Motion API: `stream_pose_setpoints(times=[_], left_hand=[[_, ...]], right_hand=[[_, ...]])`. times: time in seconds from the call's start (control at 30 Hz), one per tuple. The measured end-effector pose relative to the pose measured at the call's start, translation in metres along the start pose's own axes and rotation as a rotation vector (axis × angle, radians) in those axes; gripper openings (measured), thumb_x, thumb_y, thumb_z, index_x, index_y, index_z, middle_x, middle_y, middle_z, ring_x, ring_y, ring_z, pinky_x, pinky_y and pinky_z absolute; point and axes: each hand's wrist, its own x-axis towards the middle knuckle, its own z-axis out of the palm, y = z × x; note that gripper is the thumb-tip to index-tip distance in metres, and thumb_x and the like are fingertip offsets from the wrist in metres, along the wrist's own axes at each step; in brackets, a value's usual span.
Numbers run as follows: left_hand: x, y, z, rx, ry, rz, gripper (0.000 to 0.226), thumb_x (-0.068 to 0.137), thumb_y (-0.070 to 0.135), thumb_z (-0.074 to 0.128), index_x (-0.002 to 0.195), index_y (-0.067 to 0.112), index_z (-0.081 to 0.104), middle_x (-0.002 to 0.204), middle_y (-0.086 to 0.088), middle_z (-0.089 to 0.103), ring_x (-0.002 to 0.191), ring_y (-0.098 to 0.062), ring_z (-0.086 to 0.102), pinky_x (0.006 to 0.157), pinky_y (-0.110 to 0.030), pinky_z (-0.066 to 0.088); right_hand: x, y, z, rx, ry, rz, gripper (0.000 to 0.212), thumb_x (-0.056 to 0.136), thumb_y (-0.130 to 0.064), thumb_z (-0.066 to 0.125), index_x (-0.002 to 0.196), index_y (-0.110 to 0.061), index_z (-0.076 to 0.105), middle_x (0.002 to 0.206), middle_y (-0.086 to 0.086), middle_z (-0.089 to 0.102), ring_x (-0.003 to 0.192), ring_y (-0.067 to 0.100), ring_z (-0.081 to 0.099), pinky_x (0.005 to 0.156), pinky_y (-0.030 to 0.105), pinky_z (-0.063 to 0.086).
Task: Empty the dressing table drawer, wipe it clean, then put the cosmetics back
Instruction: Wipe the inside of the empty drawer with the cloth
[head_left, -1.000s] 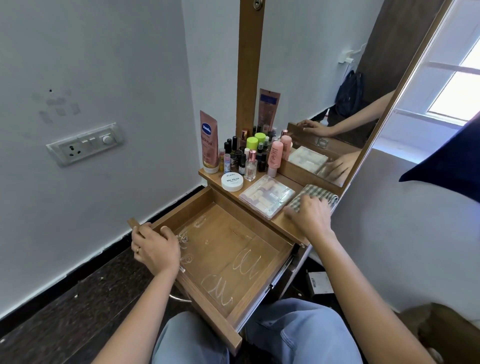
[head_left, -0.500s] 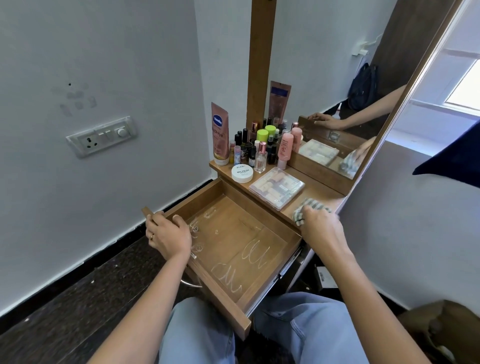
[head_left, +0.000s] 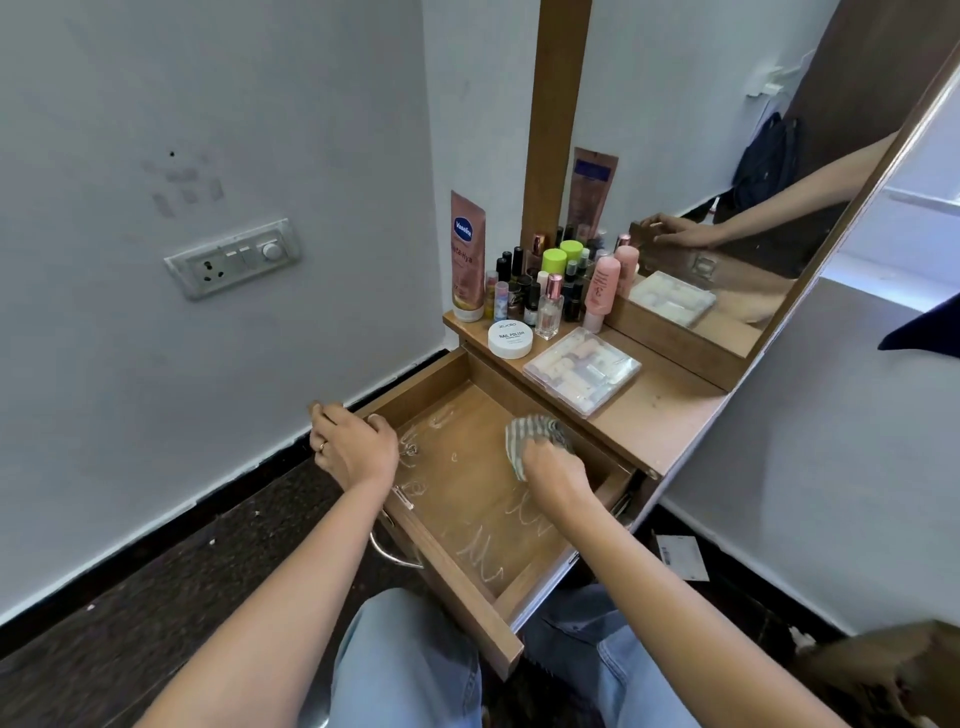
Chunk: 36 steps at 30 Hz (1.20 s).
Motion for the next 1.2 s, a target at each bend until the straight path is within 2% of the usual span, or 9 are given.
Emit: stream_pose_setpoints(times=[0.1, 0.17, 0.33, 0.43, 0.57, 0.7, 0.87, 1.13, 1.2], left_hand=[[0.009, -0.001, 0.002, 0.082, 0.005, 0.066, 0.047, 0.088, 0.022, 0.052, 0.129, 0.000, 0.041, 0.138, -0.020, 0.040, 0.129, -0.043, 0.036, 0.101, -0.057, 0.034], [0.015, -0.002, 0.003, 0.135, -0.004, 0.093, 0.048, 0.090, 0.023, 0.051, 0.131, -0.001, 0.042, 0.139, -0.022, 0.043, 0.136, -0.042, 0.030, 0.105, -0.057, 0.031], [0.029, -0.009, 0.000, 0.194, -0.010, 0.184, 0.046, 0.094, 0.024, 0.050, 0.130, -0.004, 0.042, 0.139, -0.025, 0.045, 0.143, -0.040, 0.019, 0.113, -0.053, 0.026], [0.030, -0.011, 0.000, 0.148, -0.009, 0.185, 0.045, 0.094, 0.024, 0.051, 0.128, -0.004, 0.043, 0.138, -0.026, 0.045, 0.144, -0.039, 0.019, 0.112, -0.052, 0.027], [0.030, -0.012, 0.000, 0.131, 0.003, 0.186, 0.045, 0.094, 0.025, 0.051, 0.129, -0.003, 0.044, 0.138, -0.023, 0.046, 0.144, -0.036, 0.020, 0.112, -0.051, 0.028], [0.032, -0.013, 0.001, 0.186, -0.017, 0.204, 0.049, 0.093, 0.028, 0.051, 0.130, -0.004, 0.043, 0.138, -0.024, 0.045, 0.143, -0.036, 0.022, 0.111, -0.051, 0.030], [0.038, -0.013, -0.001, 0.262, -0.023, 0.221, 0.047, 0.092, 0.033, 0.050, 0.121, -0.004, 0.047, 0.125, -0.023, 0.053, 0.127, -0.038, 0.039, 0.098, -0.050, 0.041], [0.041, -0.012, -0.005, 0.301, -0.016, 0.216, 0.044, 0.092, 0.033, 0.047, 0.115, -0.004, 0.048, 0.116, -0.022, 0.055, 0.112, -0.037, 0.046, 0.087, -0.046, 0.041], [0.046, -0.012, -0.006, 0.310, -0.020, 0.212, 0.042, 0.093, 0.031, 0.046, 0.115, -0.004, 0.048, 0.116, -0.022, 0.055, 0.109, -0.038, 0.047, 0.088, -0.047, 0.041]], right_hand=[[0.012, 0.006, 0.018, 0.111, -0.297, 0.038, 0.068, 0.090, -0.015, 0.059, 0.143, 0.004, 0.020, 0.146, 0.024, 0.032, 0.130, 0.034, 0.043, 0.102, 0.042, 0.044], [0.018, 0.009, 0.018, 0.313, -0.386, 0.090, 0.084, 0.086, -0.018, 0.064, 0.146, 0.003, 0.009, 0.152, 0.025, 0.019, 0.137, 0.038, 0.031, 0.109, 0.044, 0.035], [0.032, 0.007, 0.019, 0.533, -0.294, 0.197, 0.094, 0.088, -0.039, 0.063, 0.150, -0.003, 0.002, 0.152, 0.017, 0.025, 0.136, 0.032, 0.035, 0.109, 0.038, 0.035], [0.043, 0.002, 0.020, 0.450, -0.242, 0.202, 0.101, 0.077, -0.028, 0.076, 0.150, -0.009, 0.010, 0.152, 0.014, 0.024, 0.135, 0.032, 0.036, 0.107, 0.043, 0.040], [0.054, -0.008, 0.017, 0.300, -0.207, 0.166, 0.088, 0.077, -0.015, 0.072, 0.147, -0.009, 0.019, 0.152, 0.012, 0.023, 0.133, 0.035, 0.038, 0.100, 0.048, 0.046], [0.046, -0.010, 0.028, 0.125, -0.235, 0.115, 0.073, 0.088, -0.023, 0.064, 0.144, 0.000, 0.023, 0.143, 0.018, 0.037, 0.121, 0.033, 0.052, 0.094, 0.039, 0.050], [0.032, 0.002, 0.028, -0.036, -0.207, 0.141, 0.044, 0.102, -0.015, 0.033, 0.140, 0.006, 0.031, 0.138, 0.023, 0.042, 0.122, 0.030, 0.051, 0.096, 0.032, 0.049], [0.046, -0.009, 0.025, 0.060, -0.146, 0.079, 0.070, 0.080, -0.025, 0.074, 0.134, -0.006, 0.035, 0.137, 0.012, 0.041, 0.119, 0.031, 0.054, 0.092, 0.039, 0.052], [0.043, -0.008, 0.025, 0.029, -0.184, 0.099, 0.063, 0.083, -0.026, 0.071, 0.133, -0.005, 0.039, 0.133, 0.012, 0.048, 0.117, 0.029, 0.056, 0.090, 0.036, 0.052]])
